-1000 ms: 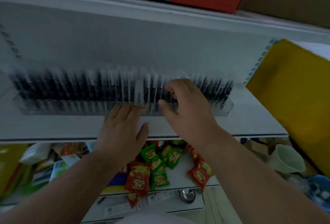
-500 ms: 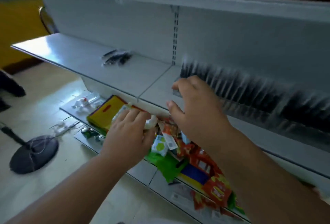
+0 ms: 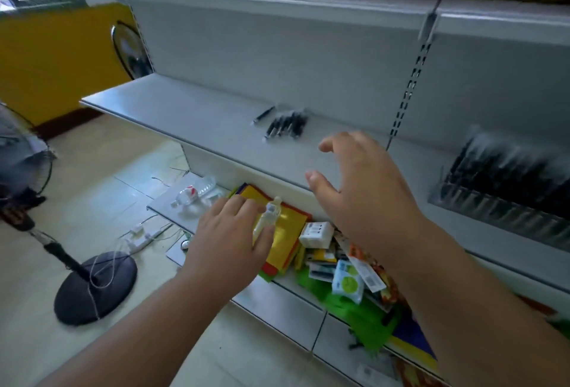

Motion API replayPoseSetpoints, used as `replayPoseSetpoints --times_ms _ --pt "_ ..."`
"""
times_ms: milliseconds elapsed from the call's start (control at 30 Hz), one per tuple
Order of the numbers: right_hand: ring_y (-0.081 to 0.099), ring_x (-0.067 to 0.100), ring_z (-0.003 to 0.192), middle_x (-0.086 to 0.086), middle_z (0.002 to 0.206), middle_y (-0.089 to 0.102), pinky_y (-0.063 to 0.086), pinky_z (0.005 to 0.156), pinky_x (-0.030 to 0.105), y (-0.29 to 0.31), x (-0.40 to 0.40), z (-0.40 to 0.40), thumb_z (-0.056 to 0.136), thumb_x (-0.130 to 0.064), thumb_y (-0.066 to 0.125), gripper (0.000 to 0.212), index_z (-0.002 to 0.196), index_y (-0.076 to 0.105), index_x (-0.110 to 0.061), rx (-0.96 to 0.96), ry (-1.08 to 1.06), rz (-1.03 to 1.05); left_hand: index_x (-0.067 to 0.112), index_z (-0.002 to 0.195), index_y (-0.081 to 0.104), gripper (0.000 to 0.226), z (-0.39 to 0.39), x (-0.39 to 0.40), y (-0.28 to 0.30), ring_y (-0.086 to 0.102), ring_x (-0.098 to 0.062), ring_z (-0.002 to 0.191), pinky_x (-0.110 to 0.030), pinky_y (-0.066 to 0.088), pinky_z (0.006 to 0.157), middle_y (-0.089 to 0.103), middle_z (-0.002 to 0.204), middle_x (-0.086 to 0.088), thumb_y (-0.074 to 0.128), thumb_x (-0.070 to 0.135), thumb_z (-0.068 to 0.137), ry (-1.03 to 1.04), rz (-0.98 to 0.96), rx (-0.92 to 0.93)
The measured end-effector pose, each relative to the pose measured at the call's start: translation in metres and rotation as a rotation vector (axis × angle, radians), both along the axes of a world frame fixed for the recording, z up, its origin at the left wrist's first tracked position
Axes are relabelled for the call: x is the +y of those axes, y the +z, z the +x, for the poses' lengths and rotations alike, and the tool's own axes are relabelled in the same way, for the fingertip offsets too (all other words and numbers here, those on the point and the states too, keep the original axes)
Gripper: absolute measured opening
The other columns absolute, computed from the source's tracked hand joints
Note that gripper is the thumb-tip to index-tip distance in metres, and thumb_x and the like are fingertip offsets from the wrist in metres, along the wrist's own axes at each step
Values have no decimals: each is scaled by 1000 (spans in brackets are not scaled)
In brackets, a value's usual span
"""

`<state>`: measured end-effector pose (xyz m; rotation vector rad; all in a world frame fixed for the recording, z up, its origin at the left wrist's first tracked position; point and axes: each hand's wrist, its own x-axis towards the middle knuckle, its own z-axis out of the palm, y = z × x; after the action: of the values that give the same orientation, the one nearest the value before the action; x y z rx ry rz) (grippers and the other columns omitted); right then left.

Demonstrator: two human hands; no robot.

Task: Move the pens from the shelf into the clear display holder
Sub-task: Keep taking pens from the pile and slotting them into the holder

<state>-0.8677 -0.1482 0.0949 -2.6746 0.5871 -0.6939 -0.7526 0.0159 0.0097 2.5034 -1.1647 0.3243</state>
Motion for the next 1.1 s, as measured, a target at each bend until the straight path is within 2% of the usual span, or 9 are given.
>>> replayPoseSetpoints --times_ms 233,367,467,533,633,733,933,1033,1100 --pt "47 16 115 -3 124 50 43 95 34 -5 -32 72 94 -45 54 37 125 51 -25 72 27 -8 26 112 62 31 58 -35 -8 53 -21 102 -37 43 88 61 106 6 46 44 93 18 -36 90" --pt "50 16 109 -2 119 51 46 91 37 -8 -50 119 93 -44 56 36 122 53 -23 62 22 15 25 120 61 38 101 -47 -2 51 -22 111 -40 41 94 60 117 4 43 47 94 48 -5 122" --pt "52 17 104 0 115 53 47 88 36 -14 -54 146 91 -44 56 36 119 54 -22 60 33 13 26 118 62 47 130 -57 -1 52 -23 111 -40 42 94 61 116 5 36 53 90 39 -39 153" --pt "52 15 101 -2 112 53 46 86 33 -15 -58 163 91 -44 58 35 118 55 -22 69 14 11 26 120 61 45 149 -66 -2 51 -22 113 -40 42 95 60 118 6 38 53 92 3 -49 165" --pt "51 12 98 -6 108 51 43 81 27 -20 -62 188 91 -41 61 31 116 55 -24 45 -53 11 30 126 56 44 185 -85 -5 47 -17 119 -36 40 100 56 124 9 39 53 93 -55 -12 166" --pt "51 10 99 -9 107 50 42 81 27 -27 -65 206 90 -40 62 30 115 55 -24 23 -147 9 29 130 53 48 225 -111 -7 44 -19 122 -36 37 102 54 128 6 42 57 92 -138 0 161" --pt "53 13 102 -4 113 55 36 78 24 -40 -68 226 90 -39 61 33 117 56 -21 3 -381 34 24 134 44 78 278 -160 -15 37 -25 126 -41 31 105 46 133 0 51 77 77 -211 154 116" --pt "52 11 103 -5 114 55 35 77 23 -43 -63 233 89 -41 60 35 117 57 -21 -8 -454 60 24 136 43 80 296 -166 -18 35 -25 128 -41 29 106 43 135 0 54 75 76 -263 177 144" --pt "52 12 103 -4 114 55 34 78 23 -44 -59 239 89 -38 62 34 117 58 -19 -11 -469 71 23 136 44 74 309 -166 -18 35 -26 128 -40 29 105 43 135 -2 58 67 79 -287 149 153"
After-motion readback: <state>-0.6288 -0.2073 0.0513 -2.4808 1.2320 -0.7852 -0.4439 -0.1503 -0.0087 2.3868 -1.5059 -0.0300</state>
